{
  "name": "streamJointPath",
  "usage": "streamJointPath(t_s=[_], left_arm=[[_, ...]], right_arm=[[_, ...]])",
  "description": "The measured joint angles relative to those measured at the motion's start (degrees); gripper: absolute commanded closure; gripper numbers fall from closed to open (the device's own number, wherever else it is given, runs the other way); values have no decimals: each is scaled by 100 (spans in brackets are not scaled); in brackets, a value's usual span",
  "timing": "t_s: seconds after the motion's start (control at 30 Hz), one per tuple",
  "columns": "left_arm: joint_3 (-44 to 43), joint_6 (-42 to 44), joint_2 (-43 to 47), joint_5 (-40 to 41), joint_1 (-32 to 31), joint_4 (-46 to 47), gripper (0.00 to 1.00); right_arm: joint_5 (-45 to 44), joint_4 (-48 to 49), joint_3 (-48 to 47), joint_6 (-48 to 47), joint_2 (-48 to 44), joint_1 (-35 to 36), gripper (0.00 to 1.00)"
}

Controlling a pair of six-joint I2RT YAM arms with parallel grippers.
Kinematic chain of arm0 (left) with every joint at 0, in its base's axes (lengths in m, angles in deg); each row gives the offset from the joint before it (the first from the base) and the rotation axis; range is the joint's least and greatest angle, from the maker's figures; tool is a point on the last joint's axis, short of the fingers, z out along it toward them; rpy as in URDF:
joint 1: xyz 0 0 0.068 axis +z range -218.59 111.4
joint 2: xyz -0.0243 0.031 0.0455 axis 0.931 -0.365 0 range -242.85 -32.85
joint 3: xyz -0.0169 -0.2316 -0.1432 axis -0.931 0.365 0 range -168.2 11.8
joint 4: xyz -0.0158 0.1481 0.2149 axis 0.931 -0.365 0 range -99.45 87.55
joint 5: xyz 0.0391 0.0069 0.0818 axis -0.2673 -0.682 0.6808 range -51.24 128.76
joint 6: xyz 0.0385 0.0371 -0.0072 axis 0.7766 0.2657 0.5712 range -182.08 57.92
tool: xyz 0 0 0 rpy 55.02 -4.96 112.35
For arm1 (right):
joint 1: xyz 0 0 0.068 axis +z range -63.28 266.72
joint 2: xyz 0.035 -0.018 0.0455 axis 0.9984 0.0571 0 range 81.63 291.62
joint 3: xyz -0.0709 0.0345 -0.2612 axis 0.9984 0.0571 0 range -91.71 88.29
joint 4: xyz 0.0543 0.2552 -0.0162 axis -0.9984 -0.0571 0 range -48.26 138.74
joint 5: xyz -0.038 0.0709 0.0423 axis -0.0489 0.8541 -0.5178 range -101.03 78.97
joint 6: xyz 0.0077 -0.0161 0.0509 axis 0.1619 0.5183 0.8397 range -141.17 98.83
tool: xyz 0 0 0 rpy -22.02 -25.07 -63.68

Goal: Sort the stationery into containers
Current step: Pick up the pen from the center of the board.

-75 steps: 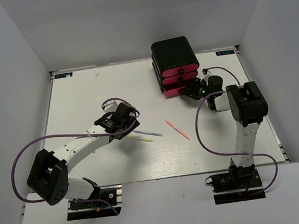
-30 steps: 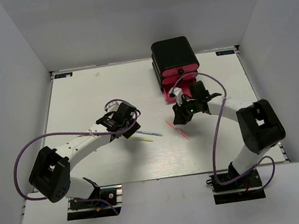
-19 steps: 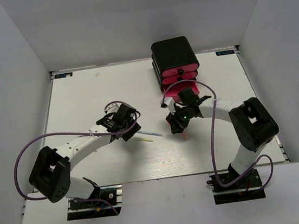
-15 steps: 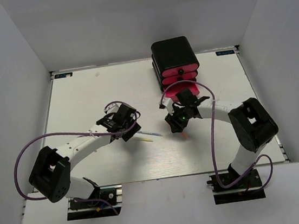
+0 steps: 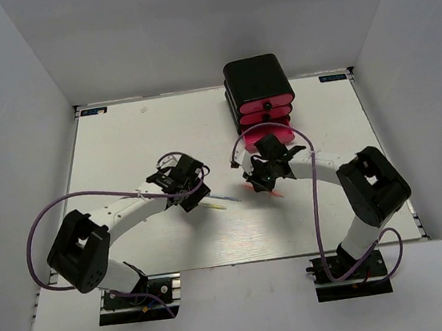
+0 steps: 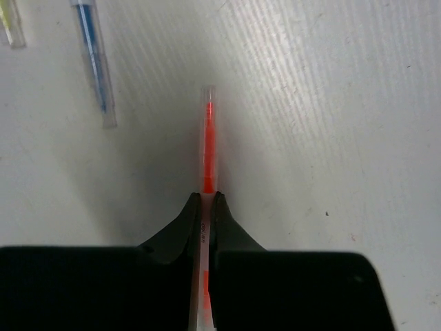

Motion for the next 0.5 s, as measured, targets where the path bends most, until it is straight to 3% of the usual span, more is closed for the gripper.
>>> streamJointPath(t_s=[0.17,0.5], left_arm=[[-42,-66,-160,-120,0,-133,46],[-52,-170,-223,-299,0,-273,49]], right_arm=[[326,-586,-339,-409,-83,-232,100],[1668,-1064,-2916,-1952,42,-1631,100]])
